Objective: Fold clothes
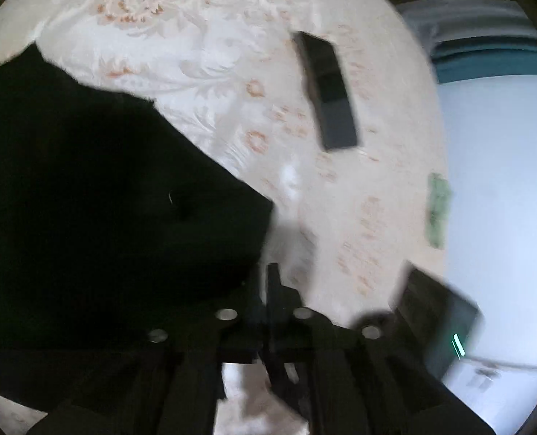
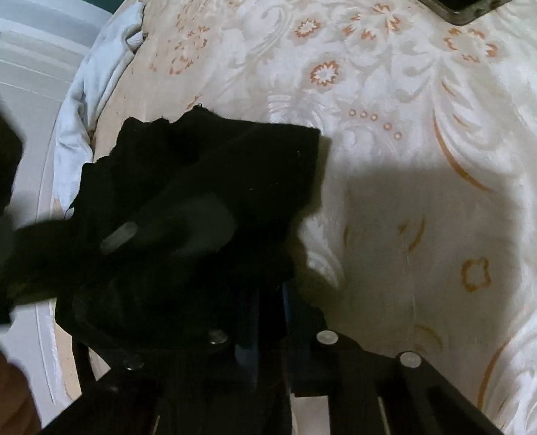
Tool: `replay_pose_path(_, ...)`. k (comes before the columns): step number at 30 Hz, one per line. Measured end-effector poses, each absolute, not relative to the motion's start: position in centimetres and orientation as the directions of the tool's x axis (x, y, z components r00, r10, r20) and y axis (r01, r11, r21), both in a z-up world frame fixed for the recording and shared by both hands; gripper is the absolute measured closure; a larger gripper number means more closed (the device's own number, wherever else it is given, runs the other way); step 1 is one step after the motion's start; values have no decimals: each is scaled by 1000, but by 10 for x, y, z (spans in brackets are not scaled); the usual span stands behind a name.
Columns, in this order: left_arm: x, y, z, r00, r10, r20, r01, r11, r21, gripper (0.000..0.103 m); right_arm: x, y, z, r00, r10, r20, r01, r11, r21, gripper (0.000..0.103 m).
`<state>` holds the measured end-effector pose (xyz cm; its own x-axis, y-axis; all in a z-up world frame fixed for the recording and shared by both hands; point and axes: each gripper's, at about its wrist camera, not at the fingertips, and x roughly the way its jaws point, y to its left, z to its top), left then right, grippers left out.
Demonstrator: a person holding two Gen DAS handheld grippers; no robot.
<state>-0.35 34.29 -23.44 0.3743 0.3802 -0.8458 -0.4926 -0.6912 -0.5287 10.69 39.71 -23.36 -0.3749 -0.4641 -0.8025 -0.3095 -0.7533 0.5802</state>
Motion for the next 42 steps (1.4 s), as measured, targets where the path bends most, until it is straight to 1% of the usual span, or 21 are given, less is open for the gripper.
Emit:
replay_pose_path(4, -26, 345, -249, 315, 379, -870, -428, -762, -486, 102, 123, 392, -233, -390, -478, -787, -324, -729, 603, 96)
replay_pose_path(6, -34, 346, -259, 283, 342, -896, -432, -789, -437, 102, 133, 388, -237, -381, -495, -781, -338, -712, 616, 96)
replay_pose_path(8, -38, 345, -277, 275, 272, -922, -449, -812, -373, 102, 143, 385, -244, -368, -512, -776, -360, -691, 627, 96)
replay_pose_path(9, -39, 343, -285, 280, 274, -920, -440, -815, -377, 100, 148, 385, -248, -364, -519, -773, -373, -680, 632, 96)
replay_pose_path(14, -53, 329, -295, 340, 363, -868, -328, -819, -471, 100, 155, 386, -254, -346, -529, -775, -398, -665, 632, 96)
replay_pose_path(16, -55, 318, -284, 367, 459, -809, -295, -767, -570, 101, 153, 386, -249, -341, -523, -781, -384, -681, 623, 96)
replay_pose_path(18, -51, 307, -261, 373, 545, -751, -320, -683, -656, 101, 155, 388, -250, -345, -533, -773, -395, -664, 634, 96)
replay_pose_path(19, -47, 304, -250, 372, 560, -740, -354, -652, -671, 101, 157, 390, -252, -349, -539, -767, -407, -650, 642, 96)
replay_pose_path(22, -37, 299, -240, 397, 513, -761, -421, -635, -648, 101, 159, 388, -251, -352, -547, -760, -415, -637, 650, 96)
replay_pose_path(25, -23, 304, -248, 440, 410, -799, -485, -640, -596, 101, 160, 380, -243, -347, -547, -762, -394, -652, 647, 96)
replay_pose_path(27, -13, 310, -253, 443, 349, -826, -536, -636, -556, 101, 166, 379, -244, -344, -557, -756, -411, -634, 655, 96)
replay_pose_path(30, 2, 320, -264, 444, 284, -850, -564, -648, -512, 101, 177, 373, -248, -330, -570, -752, -425, -622, 658, 96)
replay_pose_path(33, 16, 336, -284, 400, 185, -898, -599, -688, -409, 101, 184, 366, -252, -320, -580, -749, -441, -609, 660, 96)
replay_pose_path(35, 17, 338, -289, 381, 193, -904, -568, -723, -394, 101, 189, 365, -253, -327, -578, -748, -459, -595, 660, 96)
replay_pose_path(38, 11, 332, -292, 383, 231, -894, -500, -762, -412, 101, 191, 364, -250, -330, -573, -750, -463, -594, 658, 96)
replay_pose_path(40, 4, 325, -296, 409, 270, -872, -433, -783, -446, 101, 191, 360, -246, -318, -565, -762, -453, -615, 645, 96)
replay_pose_path(42, -5, 311, -300, 442, 351, -825, -331, -791, -514, 101, 191, 357, -243, -308, -558, -771, -450, -629, 634, 96)
